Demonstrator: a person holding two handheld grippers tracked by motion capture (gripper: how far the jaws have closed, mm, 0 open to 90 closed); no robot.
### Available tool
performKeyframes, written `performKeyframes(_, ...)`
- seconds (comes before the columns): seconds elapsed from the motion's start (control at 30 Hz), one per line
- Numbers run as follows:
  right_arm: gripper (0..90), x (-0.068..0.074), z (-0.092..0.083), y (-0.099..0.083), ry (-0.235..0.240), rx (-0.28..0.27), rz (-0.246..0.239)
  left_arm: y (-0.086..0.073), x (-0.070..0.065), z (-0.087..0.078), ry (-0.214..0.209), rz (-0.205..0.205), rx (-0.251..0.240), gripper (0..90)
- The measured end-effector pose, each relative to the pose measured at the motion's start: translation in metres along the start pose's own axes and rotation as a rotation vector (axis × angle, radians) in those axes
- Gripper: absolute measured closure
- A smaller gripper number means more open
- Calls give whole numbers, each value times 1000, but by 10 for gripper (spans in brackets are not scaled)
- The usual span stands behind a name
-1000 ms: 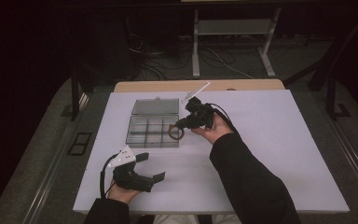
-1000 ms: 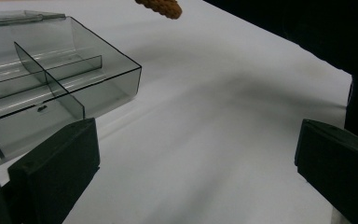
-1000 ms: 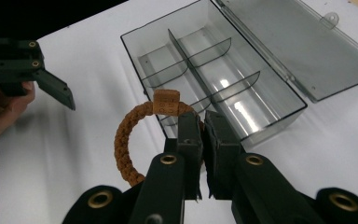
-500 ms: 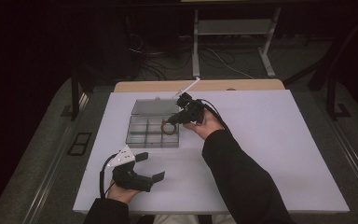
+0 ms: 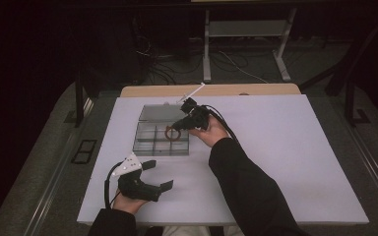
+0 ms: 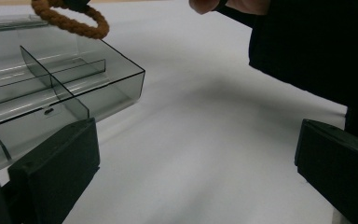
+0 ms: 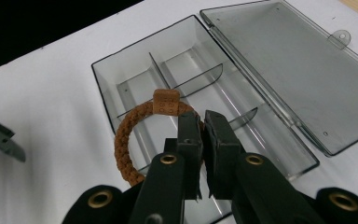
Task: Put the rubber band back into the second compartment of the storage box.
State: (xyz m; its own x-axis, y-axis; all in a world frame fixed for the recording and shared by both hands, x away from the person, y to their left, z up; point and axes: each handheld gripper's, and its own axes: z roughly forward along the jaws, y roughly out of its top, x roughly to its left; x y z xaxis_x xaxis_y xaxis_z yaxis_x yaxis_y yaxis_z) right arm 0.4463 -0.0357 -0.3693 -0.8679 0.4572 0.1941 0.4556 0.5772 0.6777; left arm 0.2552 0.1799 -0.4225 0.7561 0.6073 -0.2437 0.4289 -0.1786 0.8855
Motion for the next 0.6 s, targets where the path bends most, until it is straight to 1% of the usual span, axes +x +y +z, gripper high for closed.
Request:
performKeyframes(0.03, 837, 0, 2, 0, 2, -8, 6, 0, 0, 0, 0, 0, 0, 0)
performKeyframes(0.07, 837, 1, 4, 0, 12, -22, 28, 0, 0, 0, 0, 1, 0, 0)
performKeyframes(0.17, 837, 1, 12, -1, 13, -22, 34, 0, 0, 0, -1, 6, 1, 0)
performKeyframes(0.37, 837, 0, 26, -3, 17, -19, 47, 0, 0, 0, -1, 2, 0, 0)
performKeyframes(0.6, 835, 0, 38, -5, 23, -17, 52, 0, 0, 0, -2, 2, -1, 0)
